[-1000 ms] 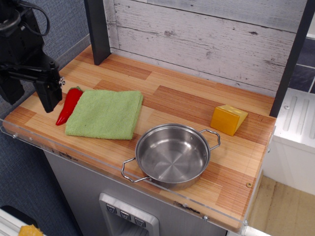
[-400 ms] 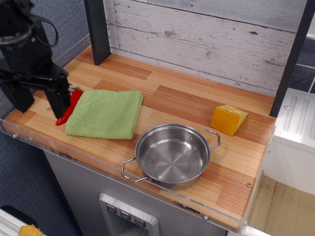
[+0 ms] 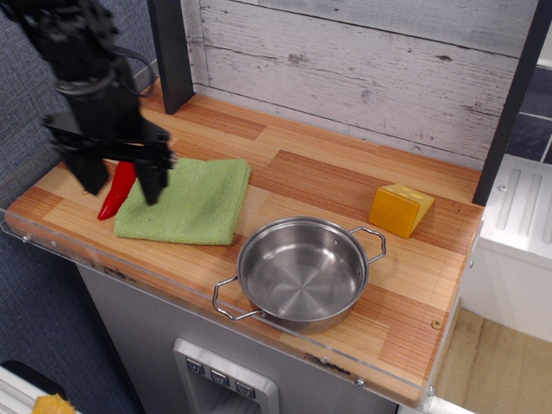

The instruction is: Move the green towel to the back of the table

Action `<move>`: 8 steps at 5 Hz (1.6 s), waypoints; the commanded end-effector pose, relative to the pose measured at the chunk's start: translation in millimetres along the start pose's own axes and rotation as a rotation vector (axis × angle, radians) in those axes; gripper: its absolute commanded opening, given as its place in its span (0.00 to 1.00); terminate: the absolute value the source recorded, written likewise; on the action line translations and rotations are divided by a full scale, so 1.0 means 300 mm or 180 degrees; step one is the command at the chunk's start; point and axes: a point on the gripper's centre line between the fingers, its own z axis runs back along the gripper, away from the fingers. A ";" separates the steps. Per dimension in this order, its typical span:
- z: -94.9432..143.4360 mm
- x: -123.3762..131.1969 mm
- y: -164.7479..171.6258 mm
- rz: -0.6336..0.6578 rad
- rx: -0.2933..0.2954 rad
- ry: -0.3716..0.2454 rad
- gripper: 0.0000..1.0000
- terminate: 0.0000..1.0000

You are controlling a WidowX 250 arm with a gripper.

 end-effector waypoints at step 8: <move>-0.190 0.189 -0.187 -0.1037 -0.0207 0.0256 0.00 0.00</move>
